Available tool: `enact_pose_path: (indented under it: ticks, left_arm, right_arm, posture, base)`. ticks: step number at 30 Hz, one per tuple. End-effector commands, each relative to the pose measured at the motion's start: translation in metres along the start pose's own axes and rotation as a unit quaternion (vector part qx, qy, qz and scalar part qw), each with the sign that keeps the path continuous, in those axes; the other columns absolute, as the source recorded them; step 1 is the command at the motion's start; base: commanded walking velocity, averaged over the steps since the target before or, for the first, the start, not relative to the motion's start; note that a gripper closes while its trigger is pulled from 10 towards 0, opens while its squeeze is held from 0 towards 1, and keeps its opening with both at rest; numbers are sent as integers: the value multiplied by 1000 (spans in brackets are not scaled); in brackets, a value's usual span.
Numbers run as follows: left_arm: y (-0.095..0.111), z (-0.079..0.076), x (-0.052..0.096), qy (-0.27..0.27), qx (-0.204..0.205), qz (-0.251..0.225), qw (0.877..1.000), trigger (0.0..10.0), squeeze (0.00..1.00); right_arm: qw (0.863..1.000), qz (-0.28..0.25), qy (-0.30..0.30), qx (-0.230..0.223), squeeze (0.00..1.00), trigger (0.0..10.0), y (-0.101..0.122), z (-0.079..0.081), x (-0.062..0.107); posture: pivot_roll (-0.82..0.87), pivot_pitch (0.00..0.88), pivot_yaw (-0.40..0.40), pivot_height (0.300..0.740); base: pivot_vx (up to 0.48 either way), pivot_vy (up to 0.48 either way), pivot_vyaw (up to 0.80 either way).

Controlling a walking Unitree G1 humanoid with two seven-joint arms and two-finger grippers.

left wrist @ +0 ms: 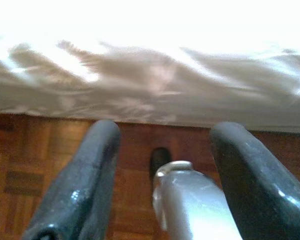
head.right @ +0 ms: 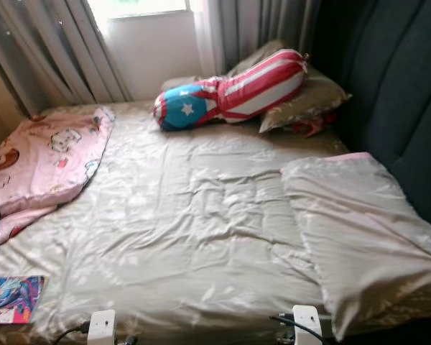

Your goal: Clean up the room

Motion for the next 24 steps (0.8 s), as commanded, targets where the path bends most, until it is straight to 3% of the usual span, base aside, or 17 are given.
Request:
enact_pose_path:
  ticks: [1,8,17,24]
  left_arm:
    - [-4,7,1,8,-3,7,1000,10000,0]
    - [-3,7,1,9,-1,7,1000,10000,0]
    - [-3,8,0,10,-1,7,1000,10000,0]
    - [-2,9,0,10,-1,7,1000,10000,0]
  right_arm:
    - [1000,-3,6,1,0,10000,3,5,-1]
    - [1000,-7,8,9,0,10000,5,6,-1]
    - [1000,-5,11,19,0,10000,4,9,-1]
    - [1000,-6,10,17,0,10000,4,10,-1]
  posture:
    - [-120,0,40,740]
    - [-115,0,36,740]
    - [-114,0,37,740]
    - [-116,0,40,740]
  base:
    - [0,476,0]
    - [0,476,0]
    - [0,478,677]
    - [0,476,0]
Point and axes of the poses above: a point about 5 cm out from each wrist's last joint towards the gripper, its own x axis pointing back from the gripper into the wrist, its own y axis along the axis of the wrist's last joint, z = x × y, the point moved 6 cm from there along -x, pointing out of the wrist towards the gripper, and after that the axes turned 5 degrees about -x, right-handed, at the moved point
